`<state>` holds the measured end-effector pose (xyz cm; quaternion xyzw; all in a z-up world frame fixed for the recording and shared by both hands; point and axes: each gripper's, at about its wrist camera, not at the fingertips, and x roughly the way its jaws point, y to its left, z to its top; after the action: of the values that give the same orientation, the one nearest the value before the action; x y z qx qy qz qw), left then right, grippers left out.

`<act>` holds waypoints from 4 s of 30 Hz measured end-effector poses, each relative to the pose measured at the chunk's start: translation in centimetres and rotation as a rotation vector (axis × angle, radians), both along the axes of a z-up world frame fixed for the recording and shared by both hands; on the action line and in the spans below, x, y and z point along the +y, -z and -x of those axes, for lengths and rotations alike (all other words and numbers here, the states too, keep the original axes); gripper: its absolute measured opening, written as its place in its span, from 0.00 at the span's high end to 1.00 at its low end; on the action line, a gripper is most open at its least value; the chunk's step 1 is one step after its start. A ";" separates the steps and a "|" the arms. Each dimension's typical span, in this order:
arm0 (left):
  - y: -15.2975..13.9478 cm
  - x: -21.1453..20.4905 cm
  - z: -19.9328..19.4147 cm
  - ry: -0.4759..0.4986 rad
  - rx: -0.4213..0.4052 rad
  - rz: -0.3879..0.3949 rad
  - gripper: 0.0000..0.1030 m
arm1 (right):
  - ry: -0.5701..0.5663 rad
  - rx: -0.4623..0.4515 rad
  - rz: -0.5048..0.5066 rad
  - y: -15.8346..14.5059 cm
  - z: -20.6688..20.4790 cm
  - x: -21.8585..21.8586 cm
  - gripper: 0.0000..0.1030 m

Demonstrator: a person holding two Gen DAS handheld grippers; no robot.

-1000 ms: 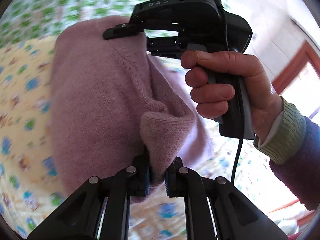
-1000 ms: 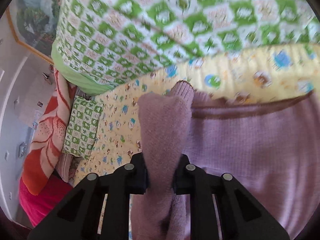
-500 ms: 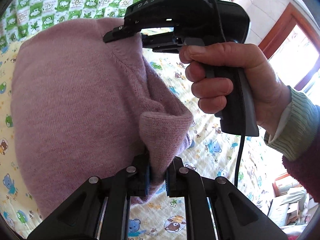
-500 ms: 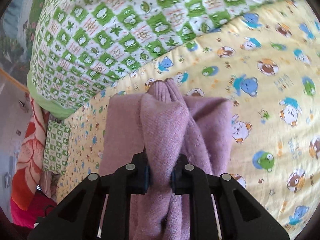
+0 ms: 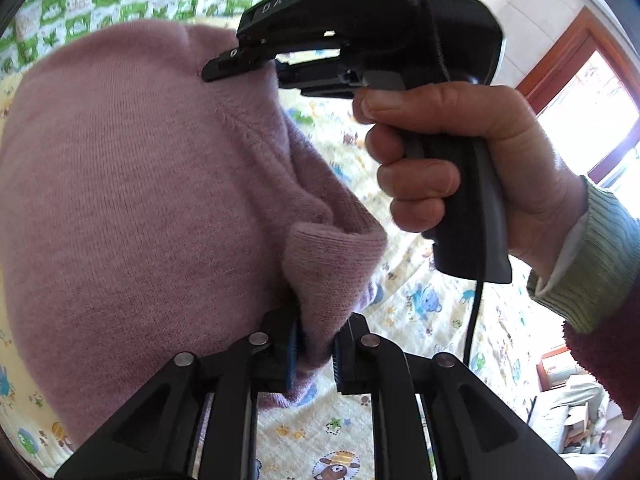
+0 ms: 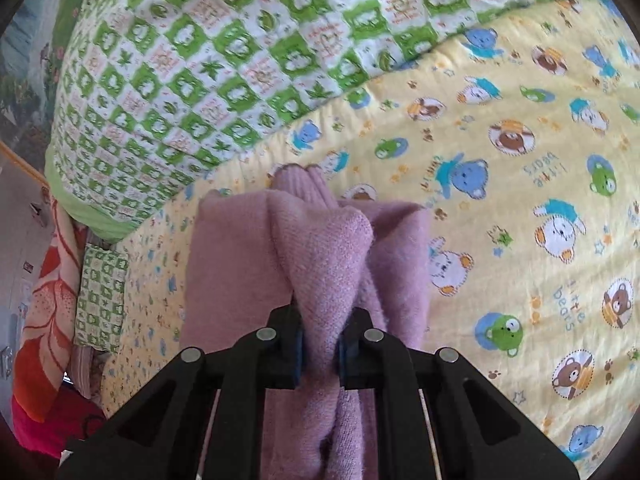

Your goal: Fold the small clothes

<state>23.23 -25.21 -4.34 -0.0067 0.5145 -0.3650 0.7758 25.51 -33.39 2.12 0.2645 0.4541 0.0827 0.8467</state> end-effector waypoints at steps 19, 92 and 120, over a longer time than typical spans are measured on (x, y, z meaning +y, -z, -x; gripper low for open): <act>-0.6 14.8 2.8 -0.163 0.009 -0.027 0.46 | 0.056 -0.019 0.022 -3.3 8.7 2.3 0.62; 1.0 16.4 -8.5 -0.411 0.220 0.114 0.25 | 0.184 0.029 -0.016 2.9 1.9 -1.7 0.60; 2.9 13.8 -11.4 -0.385 0.268 0.256 0.59 | 0.092 0.074 -0.200 4.7 6.6 0.2 0.69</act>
<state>34.63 -11.37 -7.23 -0.2507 0.5515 -0.2686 0.7489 18.92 -33.20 -2.62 0.3711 0.4619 0.0788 0.8017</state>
